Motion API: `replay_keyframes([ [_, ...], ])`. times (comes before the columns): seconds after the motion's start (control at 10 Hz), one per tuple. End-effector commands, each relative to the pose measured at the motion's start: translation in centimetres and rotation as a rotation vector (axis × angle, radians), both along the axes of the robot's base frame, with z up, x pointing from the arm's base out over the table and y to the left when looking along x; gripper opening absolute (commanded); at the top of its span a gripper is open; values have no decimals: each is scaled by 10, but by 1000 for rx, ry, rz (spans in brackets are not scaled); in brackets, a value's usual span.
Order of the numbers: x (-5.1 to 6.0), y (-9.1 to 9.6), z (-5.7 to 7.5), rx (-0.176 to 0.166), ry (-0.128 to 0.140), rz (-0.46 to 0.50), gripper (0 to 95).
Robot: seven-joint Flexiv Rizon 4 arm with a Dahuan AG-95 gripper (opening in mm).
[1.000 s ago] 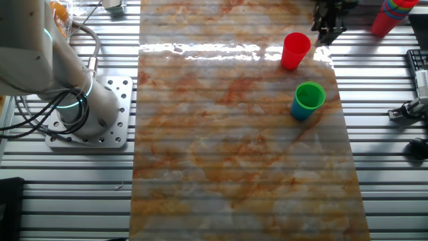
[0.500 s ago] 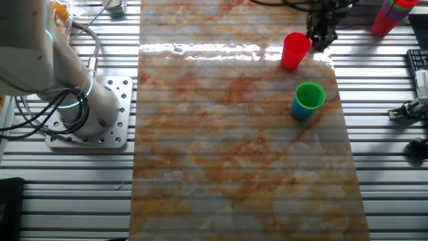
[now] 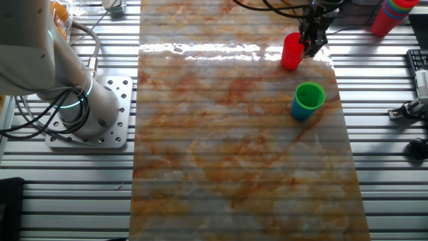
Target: Stack the cups
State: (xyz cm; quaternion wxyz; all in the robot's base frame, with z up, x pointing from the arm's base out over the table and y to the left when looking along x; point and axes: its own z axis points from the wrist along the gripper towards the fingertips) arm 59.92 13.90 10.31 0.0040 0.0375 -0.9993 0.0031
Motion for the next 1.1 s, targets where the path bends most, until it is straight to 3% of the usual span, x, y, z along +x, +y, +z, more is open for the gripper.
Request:
replay_keyframes([
  [0.1, -1, -1, 1, 0, -3, -1, 380],
  [0.2, 0, -2, -1, 0, -3, -4, 380],
  [0.3, 1, -2, -4, 1, -3, -5, 190],
  [0.7, 6, 1, -19, -1, -14, -14, 190],
  [1.1, 6, 1, -20, 1, -22, -10, 190],
])
